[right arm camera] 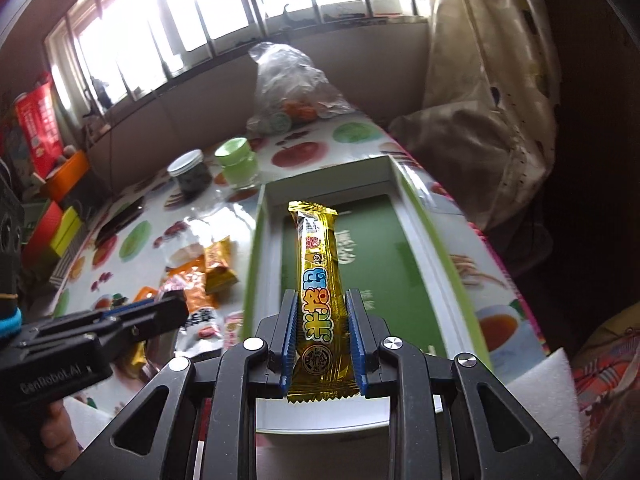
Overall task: Organize snacks
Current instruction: 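Carry both held snacks over the green JIA FAITH box with both tools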
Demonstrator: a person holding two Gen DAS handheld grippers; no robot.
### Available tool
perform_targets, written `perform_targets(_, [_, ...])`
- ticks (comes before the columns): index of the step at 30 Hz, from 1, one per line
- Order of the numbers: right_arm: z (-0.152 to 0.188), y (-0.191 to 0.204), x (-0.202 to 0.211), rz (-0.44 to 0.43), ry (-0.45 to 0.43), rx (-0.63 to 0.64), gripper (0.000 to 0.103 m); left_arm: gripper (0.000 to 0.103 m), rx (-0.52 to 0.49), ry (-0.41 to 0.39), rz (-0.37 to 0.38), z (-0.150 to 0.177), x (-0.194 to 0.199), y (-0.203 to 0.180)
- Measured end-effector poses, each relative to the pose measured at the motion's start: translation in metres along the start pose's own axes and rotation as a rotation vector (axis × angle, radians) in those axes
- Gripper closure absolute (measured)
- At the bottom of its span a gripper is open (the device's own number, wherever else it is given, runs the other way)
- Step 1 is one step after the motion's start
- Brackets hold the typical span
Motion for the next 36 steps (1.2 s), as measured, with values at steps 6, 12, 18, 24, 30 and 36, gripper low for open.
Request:
perform_targets(6, [0.009, -0.022, -0.001, 0.057, 0.016, -0.004, 0.081, 0.081, -0.007, 0.024, 0.028, -0.009, -0.027, -0.023])
perform_targets(12, [0.015, -0.034, -0.004, 0.094, 0.026, 0.002, 0.081, 0.081, -0.010, 0.065, 0.029, -0.006, -0.050, -0.035])
perform_targets(18, [0.020, -0.038, -0.008, 0.113, 0.039, 0.022, 0.081, 0.081, -0.023, 0.101, 0.021, 0.002, -0.065, -0.039])
perform_targets(24, [0.024, -0.034, -0.010, 0.123, 0.047, 0.056, 0.081, 0.081, -0.027, 0.121, 0.006, 0.005, -0.075, -0.039])
perform_targets(30, [0.024, -0.032, -0.011, 0.122, 0.052, 0.058, 0.080, 0.081, -0.020, 0.141, 0.006, 0.009, -0.079, -0.039])
perform_targets(36, [0.026, -0.032, -0.010, 0.130, 0.053, 0.053, 0.080, 0.080, -0.023, 0.155, 0.020, 0.011, -0.082, -0.039])
Point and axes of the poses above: each gripper's, at about its wrist camera, not at the fingertips, and x roughly against the way its jaws point, y to its left, z to its underside, the point moved 4 cm from there along -x, roughly the way its jaws point, and after that the axes turned 15 degrees about -y, right-handed, at the moved point
